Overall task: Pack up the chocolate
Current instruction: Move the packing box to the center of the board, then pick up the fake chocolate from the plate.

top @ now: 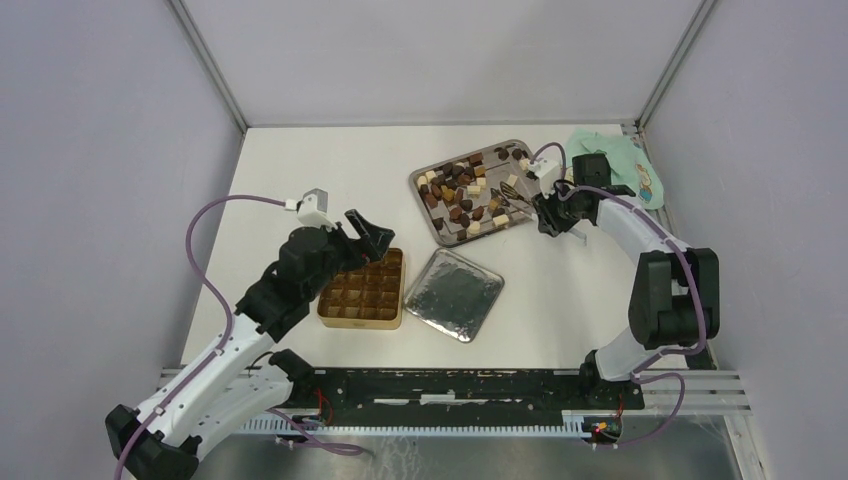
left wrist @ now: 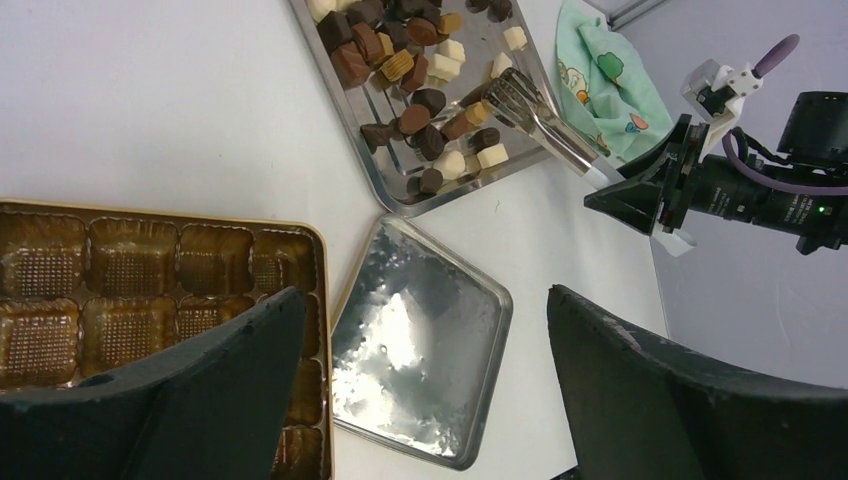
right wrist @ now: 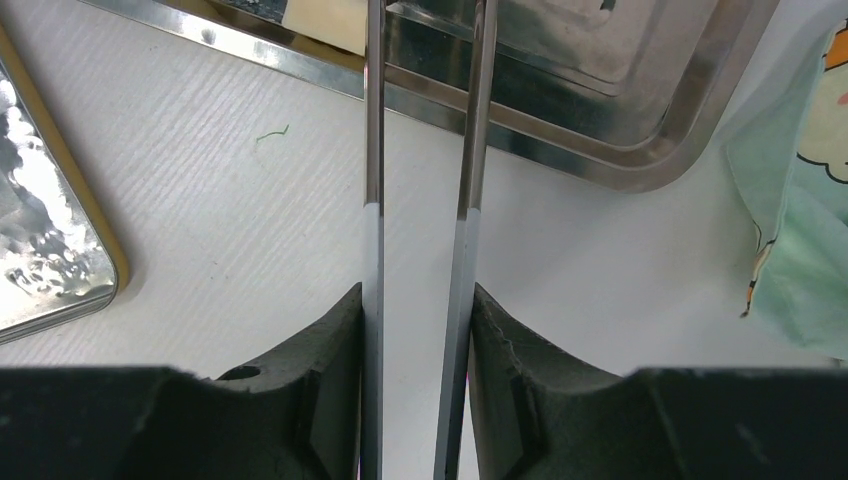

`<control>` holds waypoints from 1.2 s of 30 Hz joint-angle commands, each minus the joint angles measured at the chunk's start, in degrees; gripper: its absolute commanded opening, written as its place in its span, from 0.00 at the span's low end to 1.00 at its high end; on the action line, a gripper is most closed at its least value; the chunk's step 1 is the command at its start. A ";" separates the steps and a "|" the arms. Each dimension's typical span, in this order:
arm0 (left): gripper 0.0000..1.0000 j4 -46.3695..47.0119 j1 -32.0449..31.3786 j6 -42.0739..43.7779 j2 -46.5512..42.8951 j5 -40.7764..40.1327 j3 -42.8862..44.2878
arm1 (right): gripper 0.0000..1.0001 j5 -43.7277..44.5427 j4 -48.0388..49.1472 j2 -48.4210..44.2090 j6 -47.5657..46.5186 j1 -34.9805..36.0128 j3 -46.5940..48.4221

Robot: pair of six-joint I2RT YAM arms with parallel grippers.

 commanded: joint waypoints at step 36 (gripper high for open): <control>0.95 3.03 -0.11 -3.34 -0.44 0.13 0.22 | 0.36 2.40 1.42 4.14 -0.69 -0.60 4.32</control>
